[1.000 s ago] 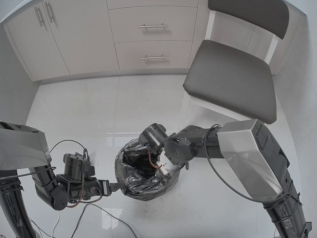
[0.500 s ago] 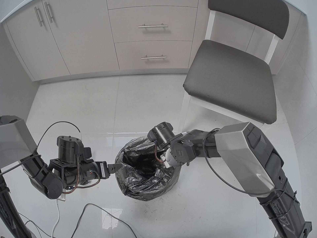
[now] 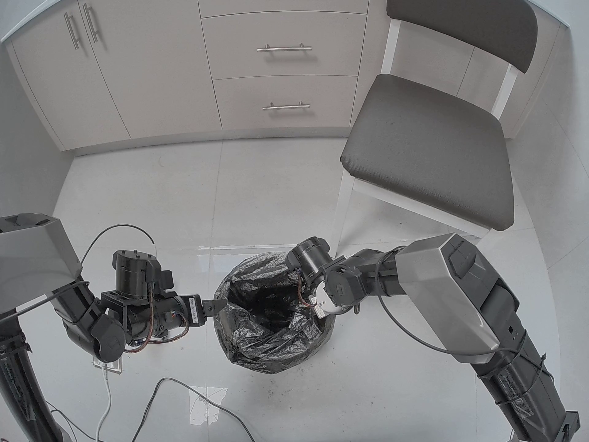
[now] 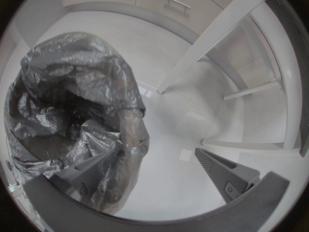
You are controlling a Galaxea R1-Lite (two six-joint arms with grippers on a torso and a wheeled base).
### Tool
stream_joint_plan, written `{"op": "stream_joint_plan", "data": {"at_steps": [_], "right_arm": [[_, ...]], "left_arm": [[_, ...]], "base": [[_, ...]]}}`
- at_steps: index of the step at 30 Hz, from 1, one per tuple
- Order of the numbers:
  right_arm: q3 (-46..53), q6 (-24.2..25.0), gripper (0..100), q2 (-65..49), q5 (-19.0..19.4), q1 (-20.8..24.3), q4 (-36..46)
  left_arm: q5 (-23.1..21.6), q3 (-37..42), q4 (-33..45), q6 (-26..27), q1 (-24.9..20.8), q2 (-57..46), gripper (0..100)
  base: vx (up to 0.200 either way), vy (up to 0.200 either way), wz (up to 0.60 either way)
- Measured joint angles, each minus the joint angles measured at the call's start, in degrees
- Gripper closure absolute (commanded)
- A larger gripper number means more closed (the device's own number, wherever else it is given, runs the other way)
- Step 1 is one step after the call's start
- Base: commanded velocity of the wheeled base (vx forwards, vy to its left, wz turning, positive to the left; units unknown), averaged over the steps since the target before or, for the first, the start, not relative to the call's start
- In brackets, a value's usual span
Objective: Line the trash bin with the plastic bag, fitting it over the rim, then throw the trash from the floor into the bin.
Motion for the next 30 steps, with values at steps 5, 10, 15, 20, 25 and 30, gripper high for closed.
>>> {"op": "stream_joint_plan", "data": {"at_steps": [5,10,15,20,25,30], "right_arm": [[0.0,0.09,0,1.66,0.02,-0.04,0.05],[0.0,0.05,0,2.93,0.05,0.24,0.05],[0.0,0.06,0,3.38,0.02,0.85,0.09],[0.0,0.11,0,2.6,0.02,2.0,0.11],[0.0,0.33,0,1.05,0.05,3.74,0.13],[0.0,0.5,0,-1.45,0.05,6.45,0.24]], "left_arm": [[0.02,-2.43,0.2,0.13,0.54,2.62,0],[0.02,-5.57,0.35,0.74,0.93,5.52,0],[0.02,-10.03,0.35,2.46,0.96,8.58,0],[0.22,-14.58,3.45,3.1,0.6,11.08,0],[1.65,-19.77,7.85,3.67,-0.1,13.76,0],[2.51,-22.88,9.52,5.3,-1.24,16.32,0]], "base": [[0.0,0.0,0.0],[0.0,0.0,0.0],[0.0,0.0,0.0],[0.0,0.0,0.0],[0.0,0.0,0.0],[0.0,0.0,0.0]]}}
